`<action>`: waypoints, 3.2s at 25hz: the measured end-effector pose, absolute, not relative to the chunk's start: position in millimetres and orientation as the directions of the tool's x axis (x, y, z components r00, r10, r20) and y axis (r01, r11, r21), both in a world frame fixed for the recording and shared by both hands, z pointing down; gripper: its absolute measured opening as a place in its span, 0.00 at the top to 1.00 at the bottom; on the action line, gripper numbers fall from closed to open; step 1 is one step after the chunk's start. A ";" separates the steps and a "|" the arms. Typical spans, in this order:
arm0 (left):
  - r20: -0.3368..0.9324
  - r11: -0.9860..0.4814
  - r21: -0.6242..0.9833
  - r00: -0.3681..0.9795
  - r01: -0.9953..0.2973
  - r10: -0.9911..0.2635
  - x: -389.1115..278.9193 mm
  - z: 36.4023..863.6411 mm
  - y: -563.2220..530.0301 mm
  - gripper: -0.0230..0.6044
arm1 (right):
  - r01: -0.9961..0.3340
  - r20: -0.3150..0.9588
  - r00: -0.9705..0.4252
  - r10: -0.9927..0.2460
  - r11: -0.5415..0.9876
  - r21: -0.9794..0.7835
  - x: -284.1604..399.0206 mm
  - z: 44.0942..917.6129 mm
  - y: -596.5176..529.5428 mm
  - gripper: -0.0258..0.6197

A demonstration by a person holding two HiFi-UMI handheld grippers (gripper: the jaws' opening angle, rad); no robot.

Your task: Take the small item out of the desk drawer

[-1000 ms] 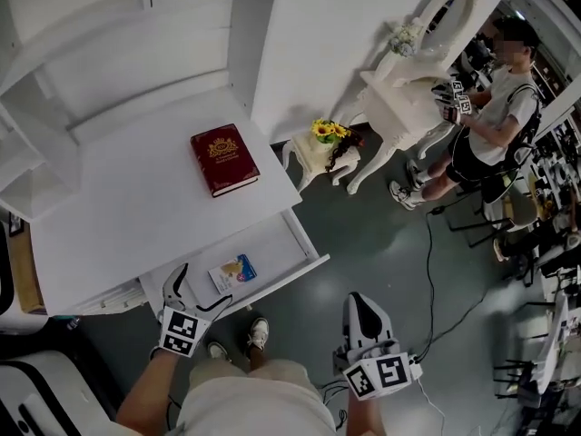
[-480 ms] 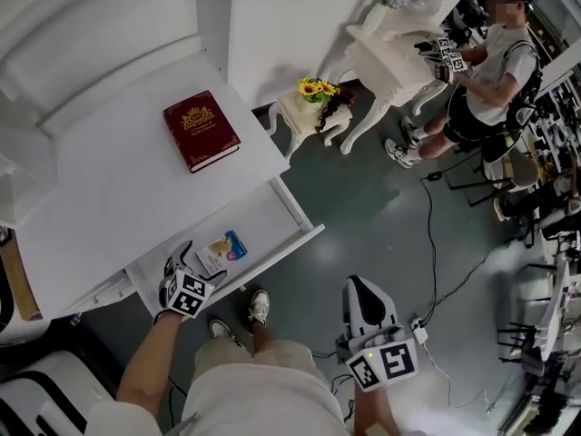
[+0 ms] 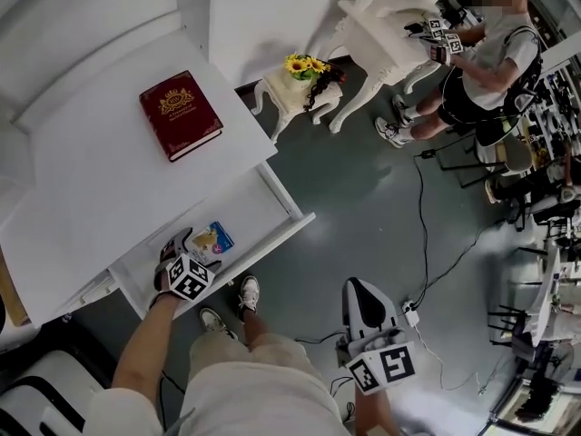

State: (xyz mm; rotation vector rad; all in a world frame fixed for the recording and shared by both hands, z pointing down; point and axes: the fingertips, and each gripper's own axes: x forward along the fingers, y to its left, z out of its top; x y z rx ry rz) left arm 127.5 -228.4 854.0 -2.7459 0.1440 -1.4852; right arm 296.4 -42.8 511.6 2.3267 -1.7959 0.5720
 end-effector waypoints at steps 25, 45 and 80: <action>0.886 -0.999 0.039 0.463 -0.010 0.030 135.8 887.7 -217.6 0.26 | -0.968 0.406 0.129 -0.905 -0.203 -0.146 294.4 525.3 -73.7 0.95; 0.834 -0.961 0.030 0.536 -0.277 -0.128 105.0 833.5 -241.9 0.26 | -0.983 0.348 0.009 -0.937 -0.071 -0.166 260.4 510.8 -99.8 0.95; 0.457 -0.624 0.083 0.586 -0.777 -0.669 -77.7 596.7 -261.9 0.26 | -0.976 0.117 -0.198 -0.973 0.185 -0.111 158.5 422.3 -125.7 0.95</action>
